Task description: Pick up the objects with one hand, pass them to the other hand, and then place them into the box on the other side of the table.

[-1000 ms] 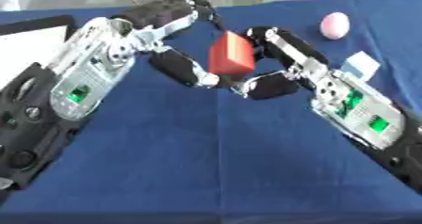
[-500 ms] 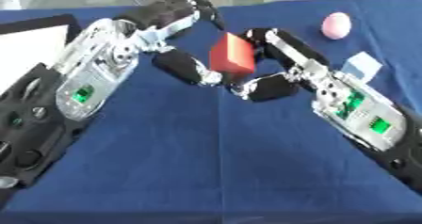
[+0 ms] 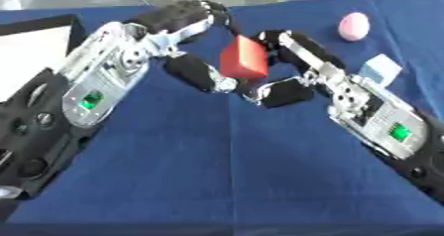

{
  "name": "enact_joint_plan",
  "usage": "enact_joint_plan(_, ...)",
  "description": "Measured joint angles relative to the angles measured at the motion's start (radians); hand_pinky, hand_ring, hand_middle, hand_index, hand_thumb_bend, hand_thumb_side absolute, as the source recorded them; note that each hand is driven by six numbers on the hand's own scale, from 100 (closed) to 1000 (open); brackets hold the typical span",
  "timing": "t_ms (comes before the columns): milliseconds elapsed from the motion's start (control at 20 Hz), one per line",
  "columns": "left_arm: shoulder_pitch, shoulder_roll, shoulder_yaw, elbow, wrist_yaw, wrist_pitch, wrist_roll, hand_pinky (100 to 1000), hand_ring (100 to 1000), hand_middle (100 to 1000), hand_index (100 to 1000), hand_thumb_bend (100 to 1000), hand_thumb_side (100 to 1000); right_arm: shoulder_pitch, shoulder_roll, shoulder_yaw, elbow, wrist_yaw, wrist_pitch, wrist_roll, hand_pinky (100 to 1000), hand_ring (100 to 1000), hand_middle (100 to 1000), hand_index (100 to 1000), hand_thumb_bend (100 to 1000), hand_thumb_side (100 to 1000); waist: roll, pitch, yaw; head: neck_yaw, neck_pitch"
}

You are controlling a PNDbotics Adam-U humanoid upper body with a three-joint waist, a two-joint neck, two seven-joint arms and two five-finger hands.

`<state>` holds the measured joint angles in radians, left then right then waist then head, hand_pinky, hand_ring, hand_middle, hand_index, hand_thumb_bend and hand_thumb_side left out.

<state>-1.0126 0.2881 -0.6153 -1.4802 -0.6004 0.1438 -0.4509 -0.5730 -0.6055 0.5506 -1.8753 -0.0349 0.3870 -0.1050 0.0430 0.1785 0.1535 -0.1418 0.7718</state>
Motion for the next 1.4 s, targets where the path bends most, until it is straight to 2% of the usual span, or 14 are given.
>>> enact_joint_plan(300, 0.0, -0.009, -0.004, 0.015, -0.002, -0.004, 0.006, 801, 870, 794, 833, 505, 561, 0.0, -0.002, 0.004, -0.005, 0.005, 0.0, 0.001, 637, 751, 613, 559, 222, 100, 0.0, 0.001, -0.004, 0.001, 0.0)
enact_joint_plan(950, 0.0, -0.03, -0.005, 0.04, 0.002, -0.009, 0.047, 792, 857, 767, 809, 406, 534, 0.0, -0.009, 0.005, -0.007, 0.013, 0.002, 0.003, 636, 750, 613, 559, 213, 100, 0.001, 0.001, -0.007, 0.008, 0.0)
enact_joint_plan(1100, 0.0, -0.034, -0.006, 0.04, 0.011, -0.006, 0.057, 789, 851, 757, 791, 365, 525, 0.0, -0.01, 0.004, -0.007, 0.013, 0.004, 0.004, 637, 751, 614, 559, 214, 100, 0.001, 0.001, -0.007, 0.008, 0.0)
enact_joint_plan(1200, 0.0, -0.035, -0.011, 0.039, 0.02, -0.004, 0.065, 785, 844, 744, 770, 303, 507, -0.002, -0.011, 0.001, -0.007, 0.013, 0.005, 0.005, 637, 750, 614, 559, 215, 100, 0.001, 0.001, -0.007, 0.008, 0.0)
enact_joint_plan(1400, 0.0, -0.035, -0.011, 0.034, 0.04, 0.003, 0.072, 771, 818, 705, 717, 205, 402, -0.002, -0.011, 0.001, -0.008, 0.014, 0.008, 0.008, 636, 750, 614, 559, 216, 100, 0.001, 0.001, -0.007, 0.008, 0.0)
